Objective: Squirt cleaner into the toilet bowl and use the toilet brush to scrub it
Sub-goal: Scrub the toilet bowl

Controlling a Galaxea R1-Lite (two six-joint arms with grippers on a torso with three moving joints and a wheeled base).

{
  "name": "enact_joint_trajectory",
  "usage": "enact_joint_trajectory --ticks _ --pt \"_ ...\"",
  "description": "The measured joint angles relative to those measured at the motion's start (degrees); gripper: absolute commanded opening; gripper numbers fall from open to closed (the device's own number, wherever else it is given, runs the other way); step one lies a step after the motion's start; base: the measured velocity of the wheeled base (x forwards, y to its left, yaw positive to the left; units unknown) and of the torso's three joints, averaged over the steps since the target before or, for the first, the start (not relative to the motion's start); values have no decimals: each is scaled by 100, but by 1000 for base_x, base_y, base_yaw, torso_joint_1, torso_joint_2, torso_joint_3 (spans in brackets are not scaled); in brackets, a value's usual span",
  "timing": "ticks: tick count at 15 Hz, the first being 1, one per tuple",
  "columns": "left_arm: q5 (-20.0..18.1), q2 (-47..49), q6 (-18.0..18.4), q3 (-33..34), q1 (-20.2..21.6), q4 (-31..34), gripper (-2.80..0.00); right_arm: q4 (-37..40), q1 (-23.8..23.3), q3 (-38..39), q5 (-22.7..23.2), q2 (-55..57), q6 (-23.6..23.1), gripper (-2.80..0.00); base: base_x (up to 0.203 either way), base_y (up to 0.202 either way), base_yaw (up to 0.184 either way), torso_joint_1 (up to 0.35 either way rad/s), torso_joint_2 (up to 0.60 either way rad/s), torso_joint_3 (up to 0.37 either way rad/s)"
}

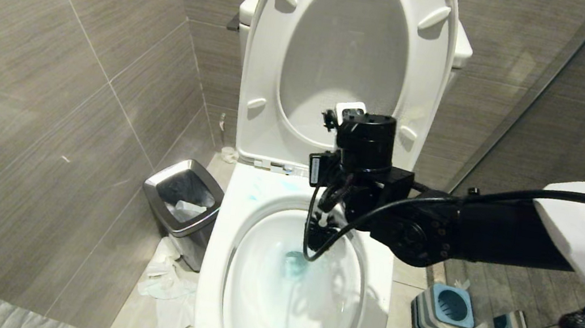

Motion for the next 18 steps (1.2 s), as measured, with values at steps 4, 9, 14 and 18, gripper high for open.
enact_joint_trajectory --ticks 4,9,14,18 --pt "-2 0 4 0 0 1 -280 87 287 -880 -81 609 -279 -280 0 0 0 0 0 0" --pt "0 0 1 0 -2 1 -280 88 850 -973 -237 776 -278 -280 0 0 0 0 0 0" --pt "-2 0 7 0 0 0 -280 80 1490 -478 -296 555 -246 -280 0 0 0 0 0 0" --pt "-2 0 5 0 0 1 -280 61 1854 425 -297 7 -64 -280 0 0 0 0 0 0"
